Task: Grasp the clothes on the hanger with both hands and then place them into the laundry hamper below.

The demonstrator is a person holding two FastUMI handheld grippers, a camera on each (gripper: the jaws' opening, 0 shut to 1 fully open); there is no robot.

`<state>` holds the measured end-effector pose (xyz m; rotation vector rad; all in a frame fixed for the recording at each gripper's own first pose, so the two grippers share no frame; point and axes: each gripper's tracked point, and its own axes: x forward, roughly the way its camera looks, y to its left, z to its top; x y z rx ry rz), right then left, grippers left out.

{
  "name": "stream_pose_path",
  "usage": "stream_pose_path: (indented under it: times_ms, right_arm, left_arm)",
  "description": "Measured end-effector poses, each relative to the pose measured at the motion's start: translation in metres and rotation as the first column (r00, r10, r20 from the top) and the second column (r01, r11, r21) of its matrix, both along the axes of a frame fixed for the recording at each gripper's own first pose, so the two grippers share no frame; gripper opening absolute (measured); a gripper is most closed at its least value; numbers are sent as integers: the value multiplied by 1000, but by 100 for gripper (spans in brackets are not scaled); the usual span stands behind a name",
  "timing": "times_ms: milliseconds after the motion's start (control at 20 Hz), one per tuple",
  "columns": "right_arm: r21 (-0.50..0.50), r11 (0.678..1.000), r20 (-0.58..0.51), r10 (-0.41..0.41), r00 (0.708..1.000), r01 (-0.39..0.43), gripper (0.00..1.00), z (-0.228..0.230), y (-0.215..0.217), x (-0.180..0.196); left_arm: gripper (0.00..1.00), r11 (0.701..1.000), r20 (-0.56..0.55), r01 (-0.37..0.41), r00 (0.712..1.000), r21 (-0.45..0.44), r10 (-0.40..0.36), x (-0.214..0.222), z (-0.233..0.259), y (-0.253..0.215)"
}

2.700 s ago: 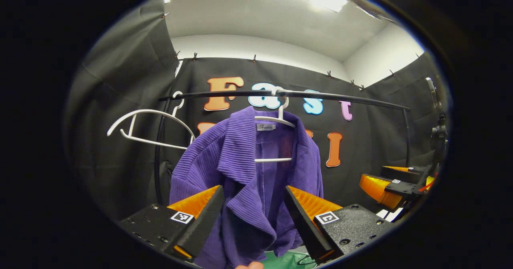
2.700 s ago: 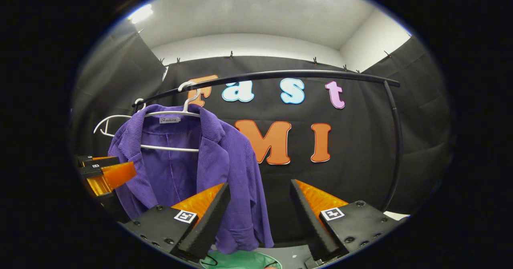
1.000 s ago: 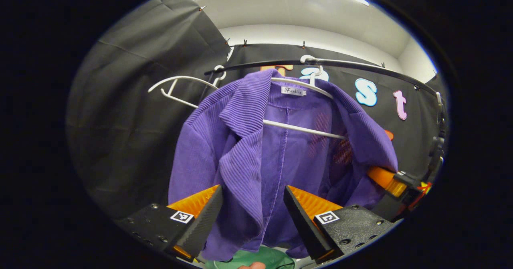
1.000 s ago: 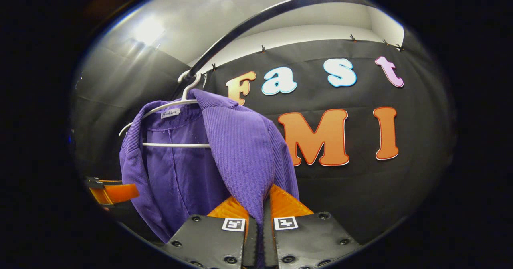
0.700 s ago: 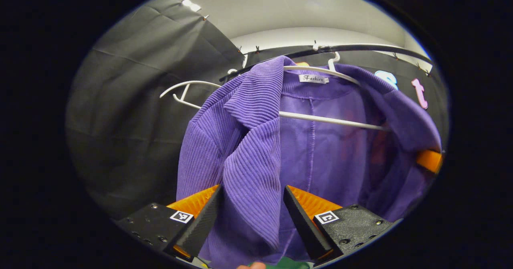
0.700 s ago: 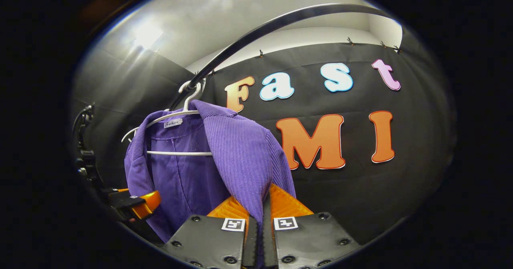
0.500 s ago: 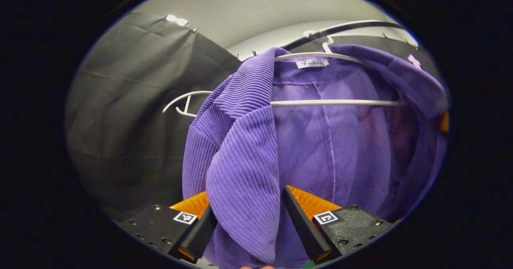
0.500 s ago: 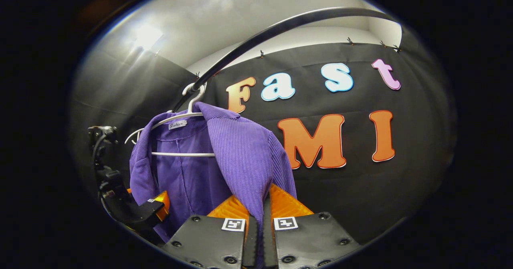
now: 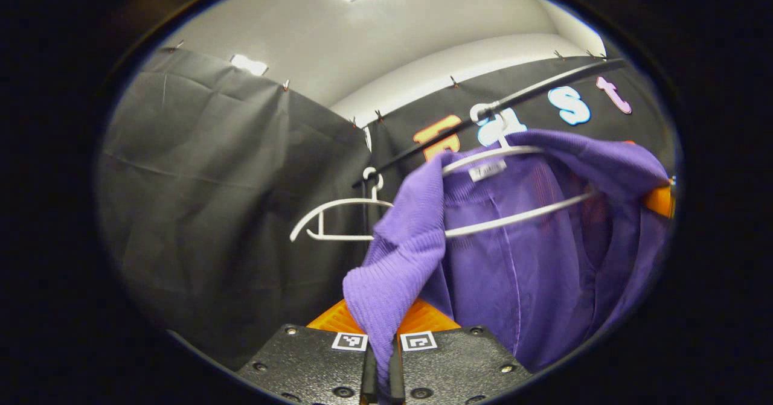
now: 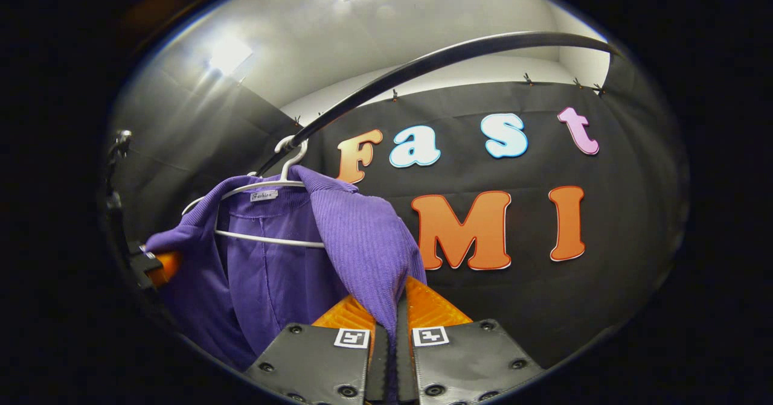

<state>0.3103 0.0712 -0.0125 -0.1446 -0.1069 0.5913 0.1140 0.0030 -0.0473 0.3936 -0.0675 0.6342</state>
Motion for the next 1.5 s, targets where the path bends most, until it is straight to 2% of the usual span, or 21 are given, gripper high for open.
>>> stream_pose_path:
  times_ms: [150,200,300,350,550,700,750,800,850,950,1000,1200,1250,1400,1500]
  right_arm:
    - [10,1000,-7,3,1000,-3,13,-3,-1,3]
    - [14,1000,-12,4,1000,-4,13,-4,-1,3]
    - [21,1000,-19,10,1000,-9,13,-4,-3,-4]
    - [23,1000,-17,13,1000,-12,13,-5,-4,-7]
    - [31,999,-3,8,1000,-8,13,0,-11,0]
    - [33,999,0,8,1000,-8,13,3,-16,1]
    - [34,999,5,5,1000,-5,13,6,-17,-1]
    - [34,999,13,2,1000,-3,13,8,-19,-2]
    - [34,999,21,1,1000,-2,13,10,-19,-2]
    - [28,1000,31,2,1000,-3,13,13,-18,-1]
    - [26,1000,39,-2,999,1,13,13,-18,0]
    - [52,998,79,-24,997,20,13,26,-22,-2]
    - [59,998,87,-33,996,28,13,31,-20,4]
    - [81,994,126,-78,989,68,13,50,-23,23]
    - [92,990,146,-119,982,106,13,60,-24,42]
  left_arm:
    - [5,1000,66,-11,998,-1,11,-5,44,3]
    - [10,1000,94,-13,996,15,11,-5,61,4]
    - [7,999,127,-20,992,44,14,-3,90,10]
    - [4,998,133,-38,991,46,31,-3,103,16]
    - [7,991,160,-131,979,8,128,-4,131,60]
    - [5,990,142,-133,980,-55,139,7,125,92]
    - [10,990,133,-129,982,-61,136,12,123,100]
    - [7,990,122,-131,983,-50,136,17,119,108]
    - [10,988,91,-149,984,-43,153,23,110,118]
    - [7,985,32,-166,985,-36,167,33,89,131]
    - [10,986,17,-162,987,-40,163,37,80,132]
    - [7,986,-14,-151,989,-69,150,37,48,135]
    - [10,986,-21,-146,989,-84,145,38,42,135]
    - [5,984,-39,-119,993,-132,115,37,25,135]
    - [7,984,-44,-105,994,-142,100,36,17,130]
